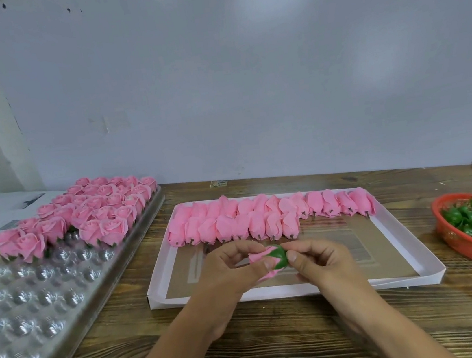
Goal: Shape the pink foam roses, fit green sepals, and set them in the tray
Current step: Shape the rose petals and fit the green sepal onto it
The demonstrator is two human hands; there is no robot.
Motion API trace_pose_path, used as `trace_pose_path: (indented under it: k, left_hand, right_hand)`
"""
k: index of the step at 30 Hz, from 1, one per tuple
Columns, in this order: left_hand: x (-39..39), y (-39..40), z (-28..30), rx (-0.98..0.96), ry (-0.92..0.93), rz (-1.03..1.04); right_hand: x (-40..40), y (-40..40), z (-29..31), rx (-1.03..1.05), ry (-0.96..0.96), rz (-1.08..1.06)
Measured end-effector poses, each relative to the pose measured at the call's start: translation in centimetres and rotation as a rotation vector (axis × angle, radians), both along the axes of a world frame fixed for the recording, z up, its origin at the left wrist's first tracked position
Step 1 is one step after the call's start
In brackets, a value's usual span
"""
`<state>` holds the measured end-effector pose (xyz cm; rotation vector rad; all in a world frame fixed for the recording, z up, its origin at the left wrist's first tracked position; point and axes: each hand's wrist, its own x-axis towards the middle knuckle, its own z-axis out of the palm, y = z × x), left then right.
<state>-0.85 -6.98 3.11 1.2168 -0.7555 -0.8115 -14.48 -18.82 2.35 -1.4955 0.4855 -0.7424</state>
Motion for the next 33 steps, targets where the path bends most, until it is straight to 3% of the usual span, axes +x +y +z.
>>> trace_pose_path:
  k: [10,16,19,24,27,30,33]
  left_hand:
    - [0.1,0.0,-0.1,0.025,-0.021,-0.018]
    - [-0.3,-0.3,-0.1,0.088,-0.199,0.060]
    - [-0.6,-0.3,-0.1,0.043,-0.197,0.045]
    - [-0.7,-0.2,0.0,0.041,-0.286,0.120]
    - [-0.8,-0.3,0.0,0.088,-0.317,0.097]
    - [-0.9,-0.1,0.2,0.017,-0.256,-0.028]
    - [-1.1,0.1,0.4,-0.036,-0.215,-0.046]
  right_hand:
    - [-0.3,-0.3,0.1,-0.119,0.038,0.015]
    - [-0.8,-0.7,0.7,-0.501,0.184,0.032]
    - [-0.7,-0.4,0.3,-0.667,0.247,0.028]
    - [-0.2,-0.2,-0.2,-0.369,0.106,-0.017]
    - [0.1,0.3,-0.2,-0.262,0.028,0.115]
    - [0.2,1.2,-0.1,-0.251,0.017,0.196]
    - [0.1,2.0,-0.2,-0.369,0.083,0.221]
